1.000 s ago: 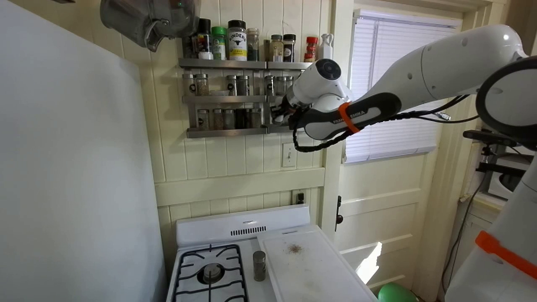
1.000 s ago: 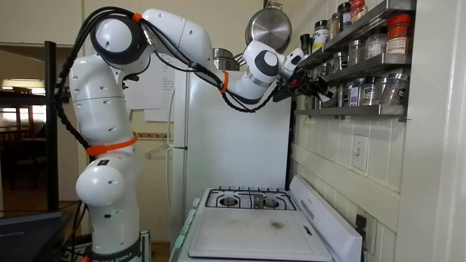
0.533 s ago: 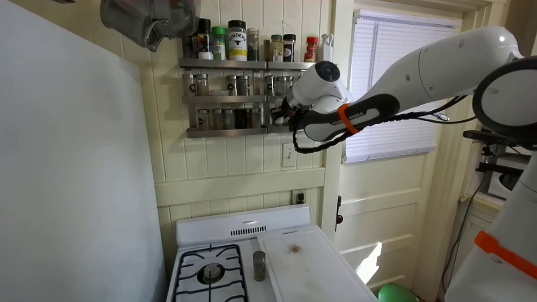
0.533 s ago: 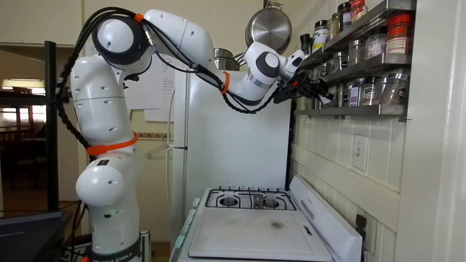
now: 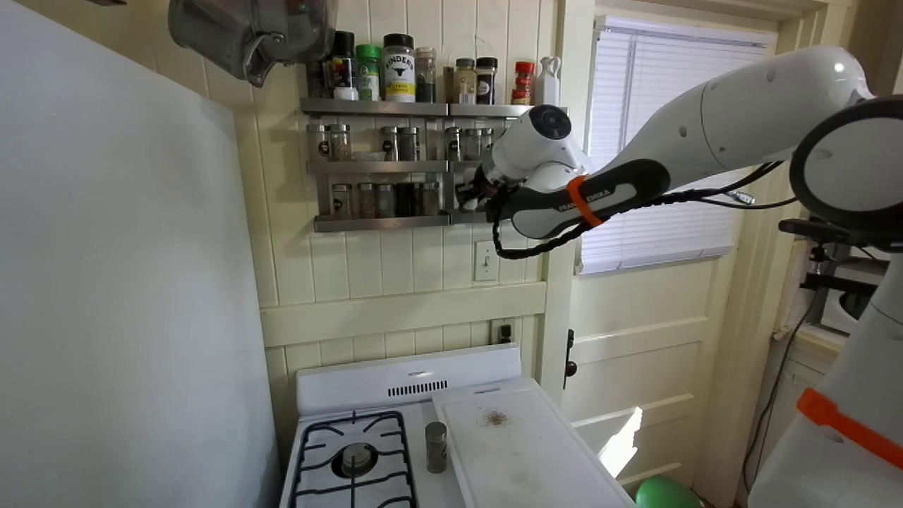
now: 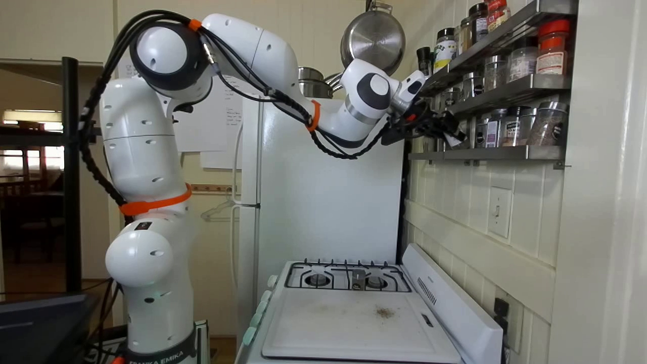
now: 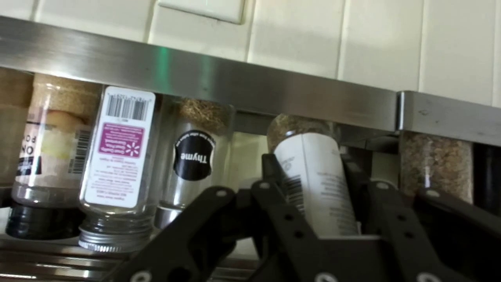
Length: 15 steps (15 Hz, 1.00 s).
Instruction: Put the right bottle on the bottom shelf
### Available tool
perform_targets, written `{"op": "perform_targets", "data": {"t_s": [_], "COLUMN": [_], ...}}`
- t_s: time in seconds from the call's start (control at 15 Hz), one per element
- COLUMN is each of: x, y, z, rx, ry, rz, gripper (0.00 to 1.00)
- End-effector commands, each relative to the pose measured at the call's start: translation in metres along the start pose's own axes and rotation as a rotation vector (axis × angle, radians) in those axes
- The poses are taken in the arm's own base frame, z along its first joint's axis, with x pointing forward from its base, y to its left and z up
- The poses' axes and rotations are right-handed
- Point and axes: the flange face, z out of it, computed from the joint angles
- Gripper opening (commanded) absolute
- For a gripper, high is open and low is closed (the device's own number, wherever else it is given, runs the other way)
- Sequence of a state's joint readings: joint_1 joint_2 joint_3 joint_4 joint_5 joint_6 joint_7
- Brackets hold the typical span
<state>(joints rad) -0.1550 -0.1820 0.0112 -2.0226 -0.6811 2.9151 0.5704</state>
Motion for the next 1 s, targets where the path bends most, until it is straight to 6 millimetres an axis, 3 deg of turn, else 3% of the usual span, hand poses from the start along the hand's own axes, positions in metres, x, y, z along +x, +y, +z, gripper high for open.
{"op": "perform_targets", "data": {"t_s": [0.0, 0.93], "x": [-0.002, 0.001], "y": [0.001, 0.006], "z": [0.005, 0.020], "rx": [0.008, 0.034], "ry": [0.003, -0.058], "rz": [0.002, 0.070], "gripper": [0.17, 0.17]}}
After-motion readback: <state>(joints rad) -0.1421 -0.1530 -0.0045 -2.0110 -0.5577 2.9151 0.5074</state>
